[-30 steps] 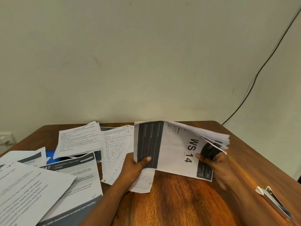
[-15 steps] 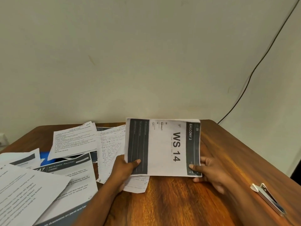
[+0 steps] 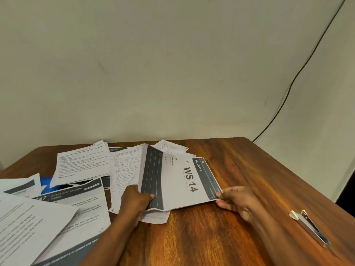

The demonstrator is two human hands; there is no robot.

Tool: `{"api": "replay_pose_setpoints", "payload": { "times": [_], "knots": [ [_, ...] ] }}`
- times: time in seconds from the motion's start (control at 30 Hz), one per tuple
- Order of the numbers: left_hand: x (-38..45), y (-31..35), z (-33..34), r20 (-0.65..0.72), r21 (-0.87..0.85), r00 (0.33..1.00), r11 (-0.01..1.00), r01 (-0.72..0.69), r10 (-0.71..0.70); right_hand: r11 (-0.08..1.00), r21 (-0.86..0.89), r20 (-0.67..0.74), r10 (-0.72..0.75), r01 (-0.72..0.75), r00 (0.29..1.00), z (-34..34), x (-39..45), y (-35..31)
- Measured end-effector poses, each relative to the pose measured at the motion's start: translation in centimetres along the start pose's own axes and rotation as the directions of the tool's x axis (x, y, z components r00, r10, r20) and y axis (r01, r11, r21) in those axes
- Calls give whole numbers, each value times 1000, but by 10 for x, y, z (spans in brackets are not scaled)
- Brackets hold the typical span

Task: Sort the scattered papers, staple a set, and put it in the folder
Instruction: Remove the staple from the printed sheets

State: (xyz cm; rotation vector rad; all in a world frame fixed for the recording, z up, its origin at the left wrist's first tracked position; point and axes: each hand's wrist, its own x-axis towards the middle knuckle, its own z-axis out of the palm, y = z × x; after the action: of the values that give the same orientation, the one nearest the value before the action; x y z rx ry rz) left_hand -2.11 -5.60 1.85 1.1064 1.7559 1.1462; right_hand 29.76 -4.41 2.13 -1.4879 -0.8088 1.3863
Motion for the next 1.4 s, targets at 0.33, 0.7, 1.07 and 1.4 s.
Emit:
{"api": "replay_pose_setpoints", "payload": {
  "times": [0.33,0.7,1.07,1.4],
  "knots": [
    [-4,-1,1,-73,476,975,866,-152,211,989,-142,-42,45,-50,998,9,6,-3],
    [-35,14,91,417,514,570,333,-790,708,986,-155,-79,50,-62,996,15,-1,-7],
    [-30,10,121,414,428,415,230,-874,810,992,-50,4,117,-117,993,8,-1,-12],
    [-27,8,121,450,496,419,170,-851,789,990,-140,-63,3,-12,998,10,-17,-5]
  ]
}}
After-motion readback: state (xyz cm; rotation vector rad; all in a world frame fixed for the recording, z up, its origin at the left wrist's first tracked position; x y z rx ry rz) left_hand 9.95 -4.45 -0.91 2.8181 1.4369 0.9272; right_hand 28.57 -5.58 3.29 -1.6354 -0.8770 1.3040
